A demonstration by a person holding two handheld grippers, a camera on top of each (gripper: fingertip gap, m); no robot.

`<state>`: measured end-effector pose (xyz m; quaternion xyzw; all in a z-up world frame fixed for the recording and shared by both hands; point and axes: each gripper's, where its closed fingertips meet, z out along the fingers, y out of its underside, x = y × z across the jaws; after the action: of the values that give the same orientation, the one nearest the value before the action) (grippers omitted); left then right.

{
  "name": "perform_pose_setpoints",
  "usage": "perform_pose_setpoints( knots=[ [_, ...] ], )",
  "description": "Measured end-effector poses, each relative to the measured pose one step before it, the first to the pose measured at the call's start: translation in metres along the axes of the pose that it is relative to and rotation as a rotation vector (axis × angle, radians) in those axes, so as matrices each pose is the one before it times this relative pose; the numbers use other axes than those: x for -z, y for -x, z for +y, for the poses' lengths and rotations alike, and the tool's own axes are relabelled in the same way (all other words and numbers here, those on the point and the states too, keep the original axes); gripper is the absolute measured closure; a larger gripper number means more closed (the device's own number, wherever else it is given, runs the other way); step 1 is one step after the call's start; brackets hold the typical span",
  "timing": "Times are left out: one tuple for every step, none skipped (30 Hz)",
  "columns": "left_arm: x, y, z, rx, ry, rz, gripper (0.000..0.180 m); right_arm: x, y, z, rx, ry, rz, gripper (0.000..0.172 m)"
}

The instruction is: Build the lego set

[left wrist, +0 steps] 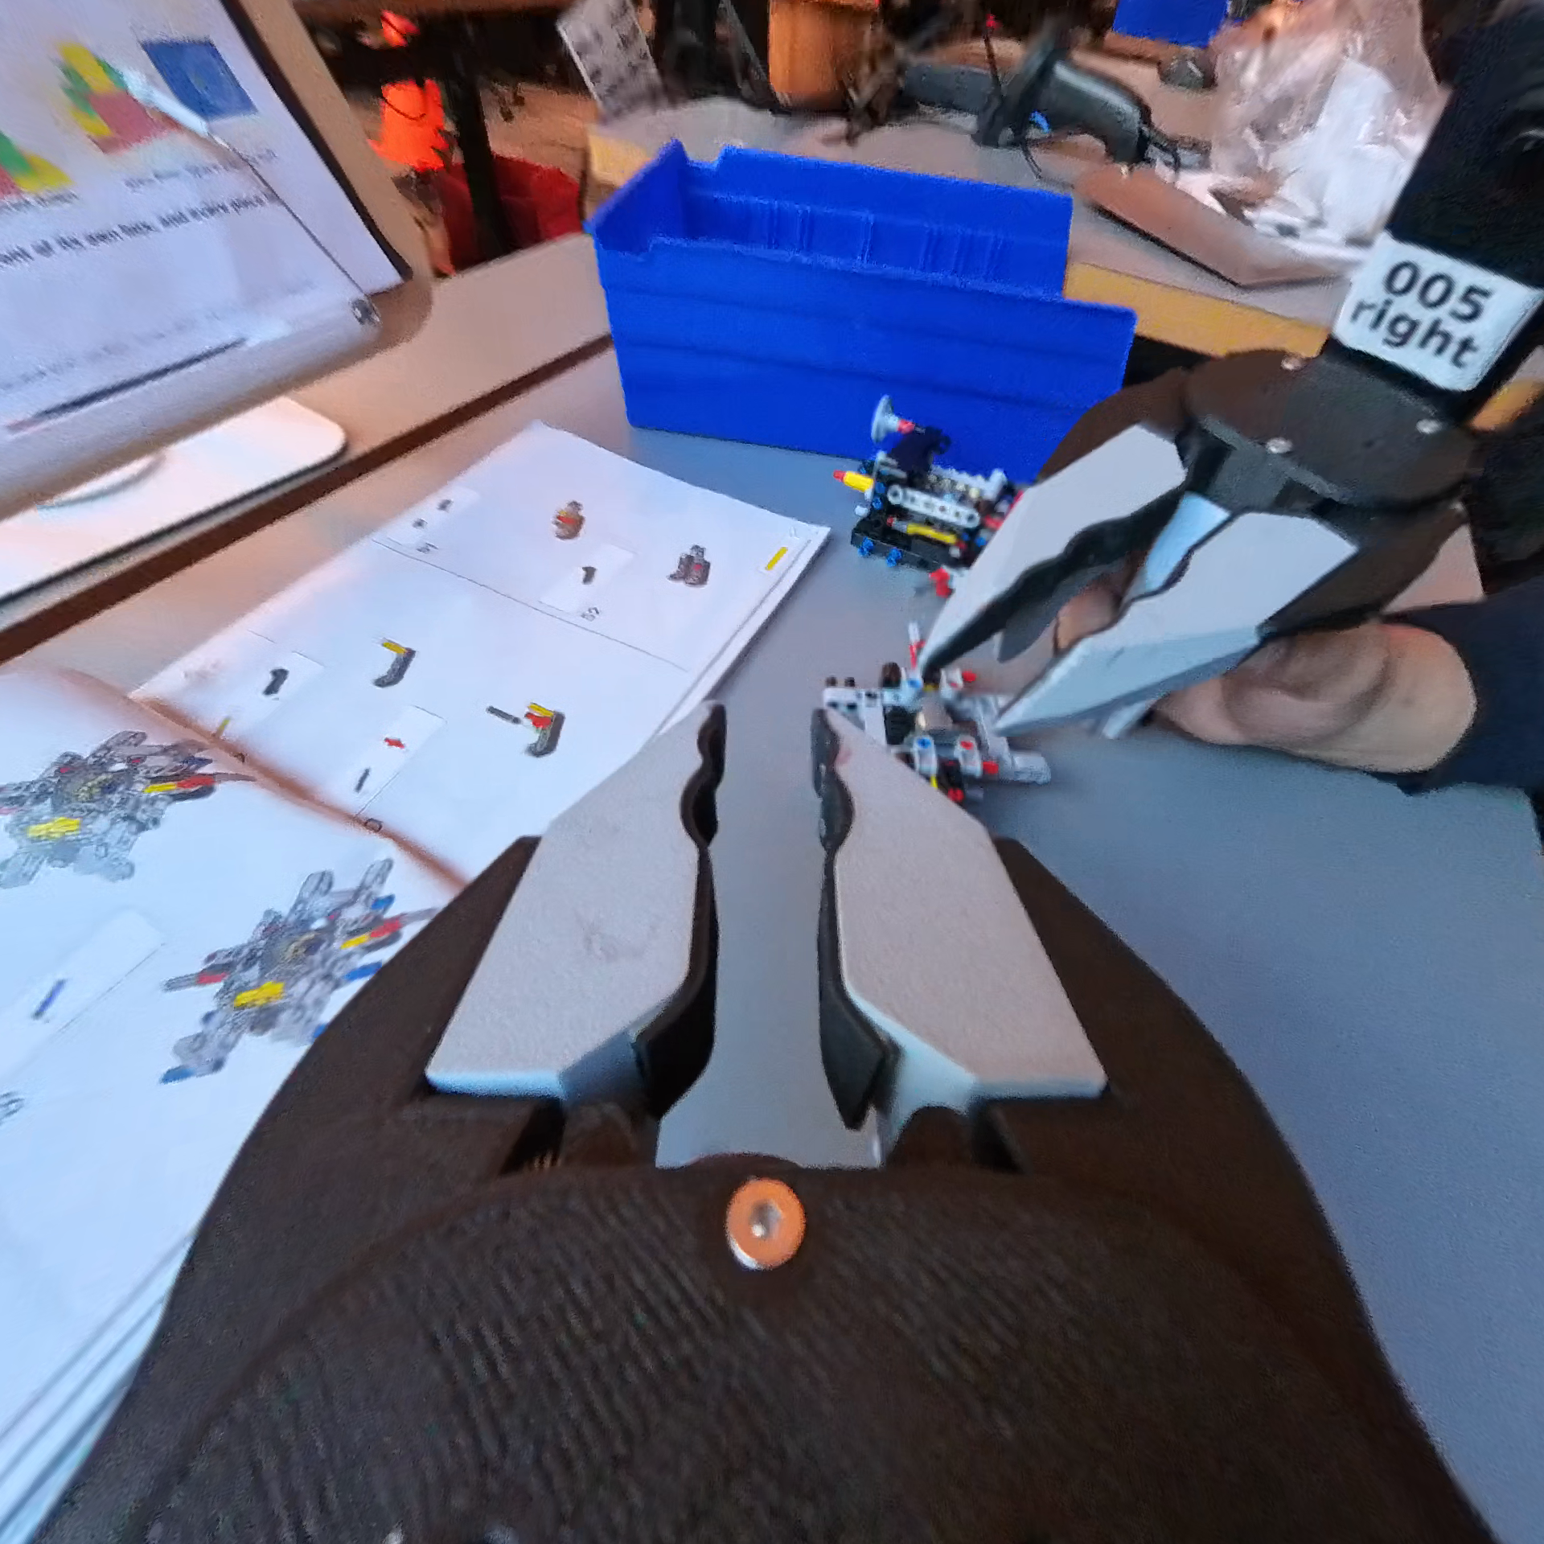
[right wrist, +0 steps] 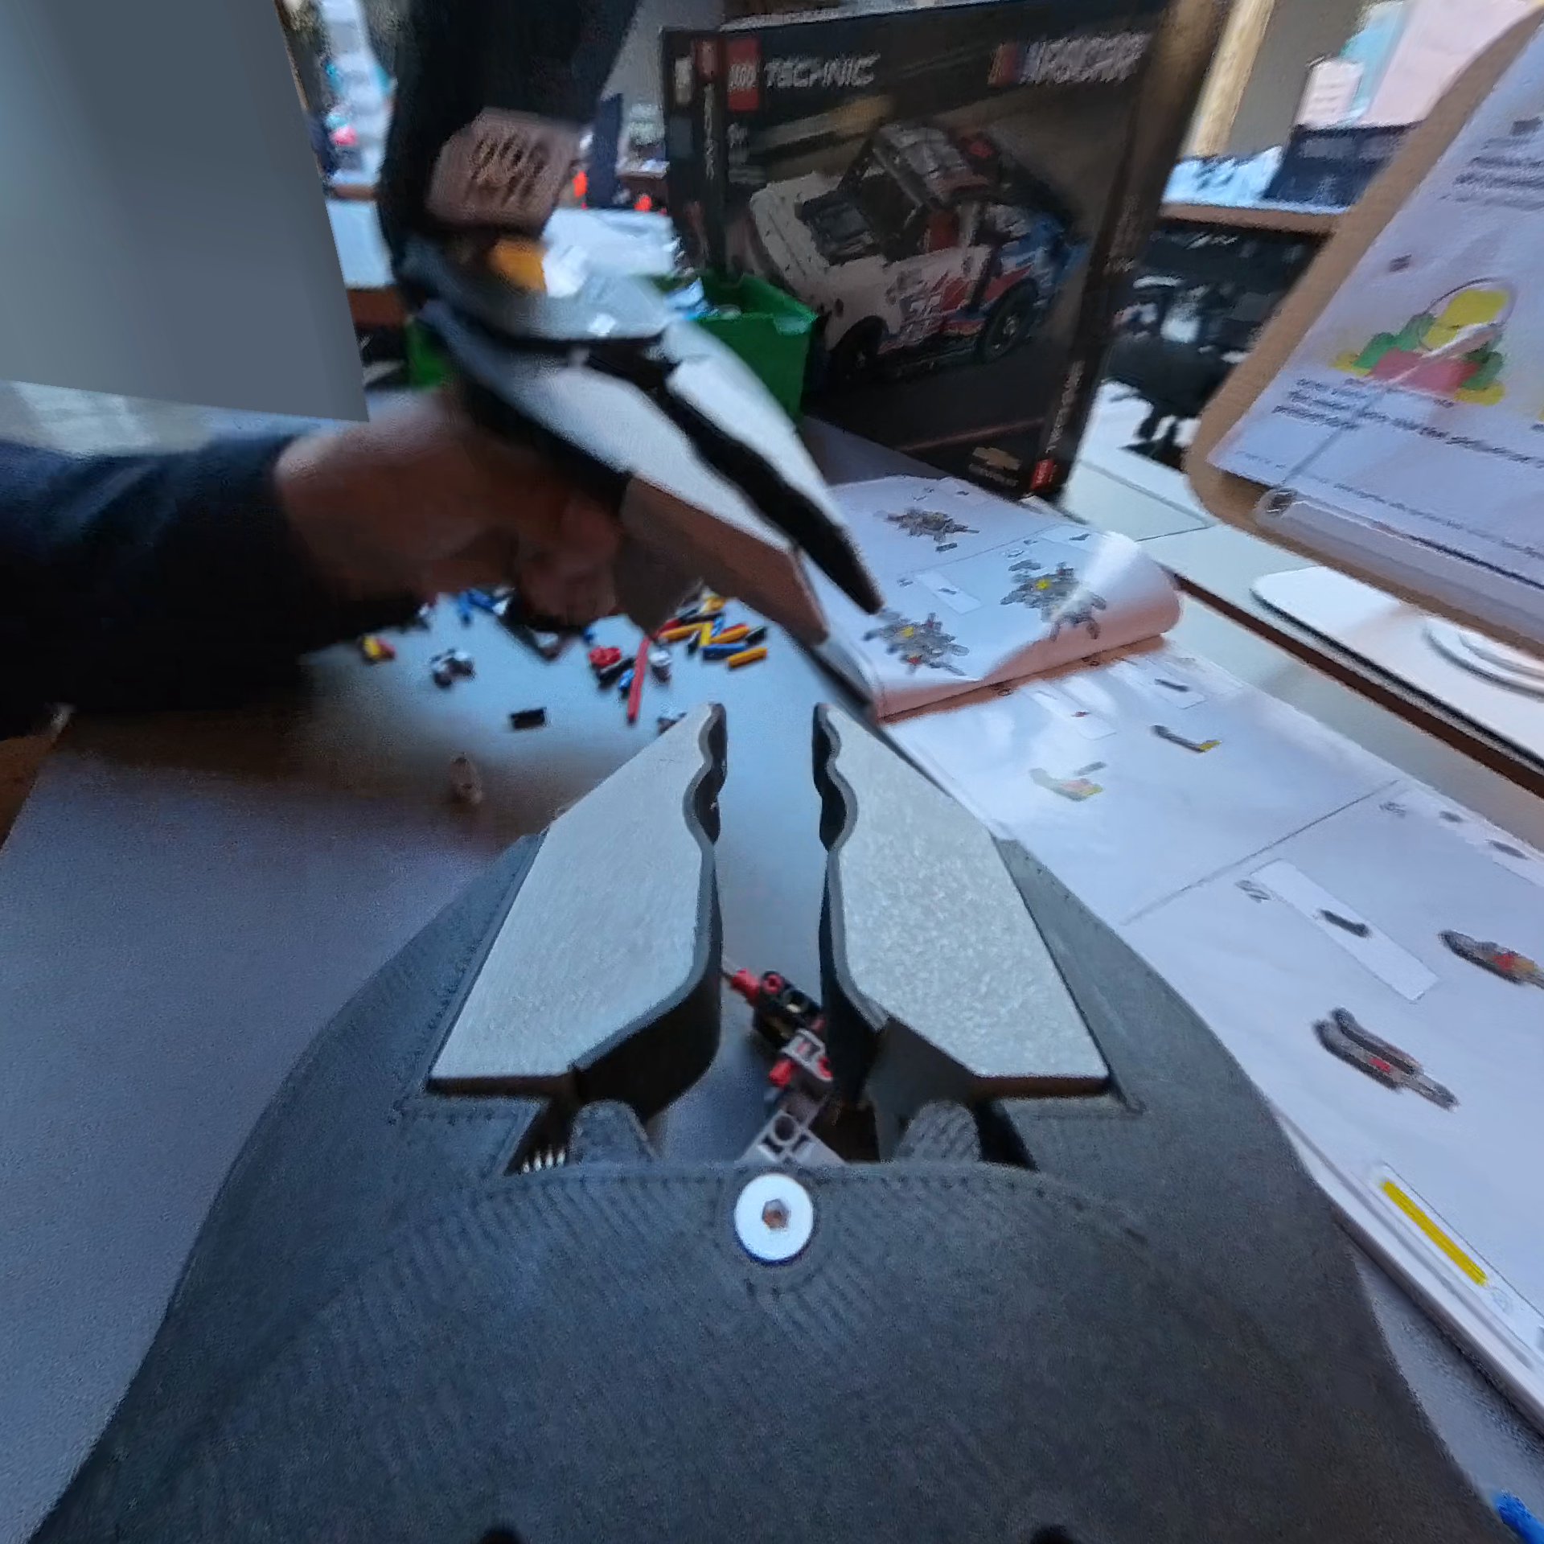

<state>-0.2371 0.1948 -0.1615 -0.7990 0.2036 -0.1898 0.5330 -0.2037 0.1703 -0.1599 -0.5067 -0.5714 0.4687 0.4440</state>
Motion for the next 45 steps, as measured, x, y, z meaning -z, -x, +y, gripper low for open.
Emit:
perform_pose_setpoints(
  knots=[
    [0.00598,0.00091,0.00449,0.0056,0.0614,0.035,0.16,-0.00321,0.00748,0.00339,0.0154,0.0265,-0.029,0.154],
    [0.00616,0.00007,0.00821,0.0164,0.0787,0.0338,0.159,-0.00323,0.00731,0.00313,0.0234,0.0256,-0.0213,0.153],
    [0.00653,-0.0012,0.00978,0.0181,0.074,0.0264,0.154,-0.00299,0.00674,0.00257,0.031,0.0234,-0.0134,0.153],
    [0.0072,-0.00321,0.00969,0.0046,0.0587,0.0197,0.151,-0.00249,0.00506,0.00255,0.0363,0.0246,-0.0011,0.153],
    [0.00738,-0.0033,0.00769,-0.0188,0.0317,-0.0016,0.153,-0.00167,0.00232,0.00241,0.0373,0.0235,0.0134,0.153],
    [0.00697,-0.00205,0.00712,-0.0279,0.0174,-0.0225,0.155,-0.00101,0.00169,0.00186,0.0315,0.018,0.0109,0.154],
    [0.00565,-0.00171,0.00786,-0.0224,0.016,-0.0287,0.157,-0.00076,0.00252,0.00123,0.018,0.0135,-0.0023,0.154],
    [0.00366,-0.00169,0.00855,-0.0109,0.0165,-0.0245,0.158,-0.00072,0.00307,0.00084,0.0047,0.0101,-0.0117,0.153],
    [0.00124,-0.00377,0.00885,-0.0008,0.0164,-0.0053,0.158,-0.0012,0.00353,0.00097,-0.0027,0.0098,-0.0159,0.153],
    [-0.00113,-0.00574,0.00903,0.0066,0.0213,0.0158,0.159,-0.00194,0.00469,0.00152,-0.0029,0.0134,-0.0207,0.154],
    [-0.00329,-0.00555,0.0074,0.0099,0.0192,0.0208,0.158,-0.00257,0.00507,0.00174,0.0041,0.0161,-0.0188,0.154],
    [-0.00513,-0.00377,0.00471,0.0067,0.0123,0.0151,0.157,-0.00272,0.00366,0.00144,0.0153,0.0161,-0.0048,0.155],
    [-0.00637,-0.00226,0.00318,0.0069,0.0126,0.0069,0.154,-0.002,0.0007,0.00101,0.0231,0.0147,0.0152,0.156],
    [-0.0066,-0.00175,0.00224,0.008,0.0181,0.003,0.15,-0.00072,-0.00211,0.00051,0.0239,0.0115,0.0301,0.159],
    [-0.00598,-0.00323,0.00168,0.002,0.0207,0.0085,0.146,0.00056,-0.00253,-0.00031,0.0189,0.0047,0.027,0.159],
    [-0.00492,-0.00518,0.00141,-0.012,0.0231,0.017,0.143,0.00141,-0.00207,-0.00075,0.0082,-0.0029,0.0162,0.16],
    [-0.00354,-0.00273,0.0005,-0.0192,0.0186,0.0009,0.142,0.00173,-0.00118,-0.0006,-0.0045,-0.0064,0.0034,0.16],
    [-0.00264,0.00107,0.00048,-0.0171,0.0156,-0.0211,0.141,0.00182,-0.00076,-0.00016,-0.0133,-0.0057,-0.005,0.16],
    [-0.00234,0.00315,0.00253,-0.0104,0.025,-0.028,0.141,0.00177,-0.00135,-0.00039,-0.0166,-0.0072,-0.0043,0.159],
    [-0.00276,0.00267,0.00455,-0.0037,0.035,-0.0189,0.141,0.00205,-0.00188,-0.00114,-0.0169,-0.0119,-0.0017,0.159],
    [-0.00321,0.00182,0.0046,0.0032,0.0325,-0.0104,0.139,0.00224,-0.00174,-0.00203,-0.0163,-0.0154,-0.0027,0.159],
    [-0.00292,0.00081,0.00258,0.0058,0.0155,-0.0051,0.139,0.00208,-0.00135,-0.00235,-0.0151,-0.017,-0.0038,0.159],
    [-0.0005,-0.00032,-0.00274,0.0004,-0.021,-0.0011,0.144,0.00187,-0.0014,-0.00225,-0.014,-0.0163,-0.0031,0.16],
    [-0.001,-0.00178,-0.00026,0.0033,-0.0005,0.0107,0.147,0.00177,-0.00114,-0.00177,-0.0134,-0.0126,-0.0039,0.16],
    [-0.00043,-0.00064,-0.0011,0.002,-0.0035,0.0024,0.148,0.00188,-0.00139,-0.00145,-0.0116,-0.0093,-0.0017,0.16],
    [-0.00042,-0.00038,-0.00025,-0.0002,0.003,-0.0021,0.147,0.0023,-0.00231,-0.00147,-0.0082,-0.0091,0.0043,0.16],
    [-0.00012,0.00019,0.00019,-0.0037,0.0063,-0.009,0.148,0.00296,-0.00247,-0.00176,-0.0056,-0.0097,0.0066,0.16],
    [-0.00004,0.00025,0.00059,-0.0081,0.0085,-0.0128,0.15,0.00313,-0.00252,-0.0015,-0.0042,-0.0112,0.0057,0.161],
    [-0.00001,0.00036,0.00073,-0.0101,0.0076,-0.0159,0.154,0.00309,-0.00297,-0.00085,-0.0045,-0.0092,0.0073,0.161],
    [-0.00014,0.00074,0.00044,-0.0077,0.0024,-0.0189,0.157,0.003,-0.00393,0.00007,-0.0068,-0.0045,0.0108,0.162],
    [-0.00017,-0.00088,-0.00043,-0.002,-0.005,-0.0052,0.159,0.00284,-0.0047,0.0,-0.0101,-0.004,0.0123,0.162],
    [-0.00022,-0.00034,-0.00032,0.0065,-0.0053,-0.0014,0.159,0.00311,-0.00465,-0.00069,-0.0126,-0.0077,0.0108,0.162],
    [-0.00017,-0.00012,-0.00027,0.0063,-0.0057,0.0009,0.159,0.00319,-0.00474,-0.00134,-0.0144,-0.0112,0.0099,0.163],
    [-0.00017,0.00016,-0.00043,0.001,-0.0049,0.0002,0.159,0.00312,-0.00456,-0.00149,-0.016,-0.0117,0.0084,0.163],
    [-0.00021,0.00089,-0.0008,-0.0033,-0.0035,-0.007,0.159,0.0032,-0.00422,-0.00142,-0.0167,-0.011,0.0069,0.163],
    [0.00041,0.00055,-0.00326,-0.015,-0.0154,-0.0128,0.159,0.00294,-0.0043,-0.00095,-0.018,-0.0102,0.0068,0.163],
    [0.00158,-0.00064,-0.00706,-0.03,-0.034,-0.0159,0.159,0.00258,-0.00377,-0.0006,-0.0206,-0.0083,0.0042,0.163],
    [0.00217,-0.00112,-0.00995,-0.0438,-0.0472,-0.0215,0.159,0.00213,-0.00284,-0.0002,-0.0237,-0.0067,-0.0025,0.163],
    [0.00211,-0.00174,-0.01153,-0.0564,-0.0507,-0.024,0.159,0.0015,-0.00172,0.00011,-0.0271,-0.0054,-0.0097,0.162],
    [0.00154,-0.00164,-0.01182,-0.0683,-0.0515,-0.0284,0.159,0.00084,-0.00049,0.00044,-0.0302,-0.0037,-0.0172,0.16],
    [0.00085,-0.00238,-0.01192,-0.0811,-0.0531,-0.0261,0.159,0.00045,0.00122,0.00046,-0.0327,-0.0036,-0.0293,0.159],
    [0.00041,-0.00109,-0.01142,-0.088,-0.0537,-0.0353,0.159,-0.00037,0.00414,0.00092,-0.0367,-0.0022,-0.0485,0.159],
    [0.00037,0.00196,-0.0102,-0.0846,-0.0504,-0.0543,0.159,-0.00131,0.00669,0.00249,-0.0441,0.0065,-0.0668,0.16],
    [-0.00016,0.00258,-0.00875,-0.0746,-0.0447,-0.0502,0.159,-0.0021,0.00648,0.00442,-0.0508,0.0182,-0.0662,0.16],
    [-0.00072,-0.00102,-0.00754,-0.0624,-0.0363,-0.0177,0.159,-0.00262,0.00447,0.00493,-0.0511,0.0207,-0.049,0.158]
  ],
)
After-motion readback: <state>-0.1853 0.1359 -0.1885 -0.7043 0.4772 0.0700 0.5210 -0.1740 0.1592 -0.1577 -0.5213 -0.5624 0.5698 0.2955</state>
